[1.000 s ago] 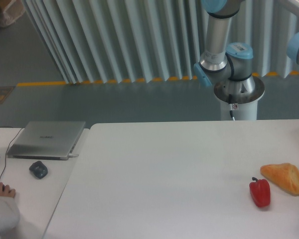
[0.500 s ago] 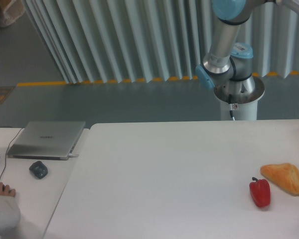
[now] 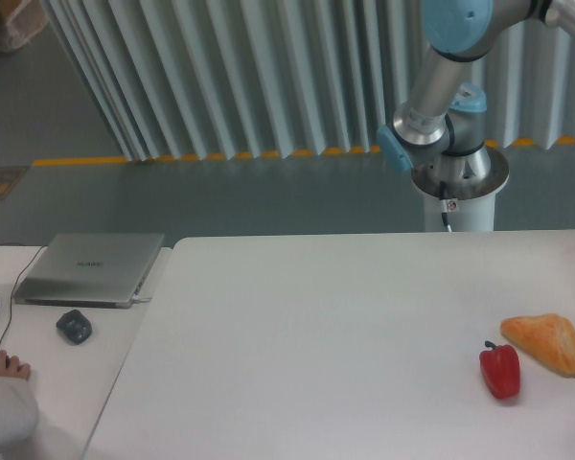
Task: Place the yellow pepper on the table
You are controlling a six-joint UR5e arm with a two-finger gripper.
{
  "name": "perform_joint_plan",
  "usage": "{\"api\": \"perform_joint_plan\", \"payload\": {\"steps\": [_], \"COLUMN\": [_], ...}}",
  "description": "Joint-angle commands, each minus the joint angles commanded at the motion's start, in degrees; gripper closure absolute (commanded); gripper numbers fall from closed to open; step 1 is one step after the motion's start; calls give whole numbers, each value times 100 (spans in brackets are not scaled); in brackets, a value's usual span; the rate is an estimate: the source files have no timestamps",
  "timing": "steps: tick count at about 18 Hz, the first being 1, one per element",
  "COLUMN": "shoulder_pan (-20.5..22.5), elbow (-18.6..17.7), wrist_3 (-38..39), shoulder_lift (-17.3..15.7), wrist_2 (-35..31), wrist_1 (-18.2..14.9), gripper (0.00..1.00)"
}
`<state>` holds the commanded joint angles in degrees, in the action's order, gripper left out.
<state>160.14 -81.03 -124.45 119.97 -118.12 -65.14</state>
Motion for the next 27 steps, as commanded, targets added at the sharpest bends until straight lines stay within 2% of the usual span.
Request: {"api": "perform_joint_plan", "payload": {"steps": [3,6,12,14,16,17,20,22,24,27], "shoulder_pan": [9,26,26,26,18,18,18,53,210,500], "elbow": [-18,-193,-220,-229,-229,-220,-168,-132,-62,-53], "wrist_3": [9,53,88,88,97,131,132,105,97,289], "shoulder_lift": [105,167,255,264,325,325,299,229,1,-412], "wrist_2": [0,-26,-193,-193,-246,-272,-272,-98,559,1650], "wrist_1": [115,413,502,554,607,599,581,572,494,81], "gripper": [0,0,0,8,30,52,71,73,73,75]}}
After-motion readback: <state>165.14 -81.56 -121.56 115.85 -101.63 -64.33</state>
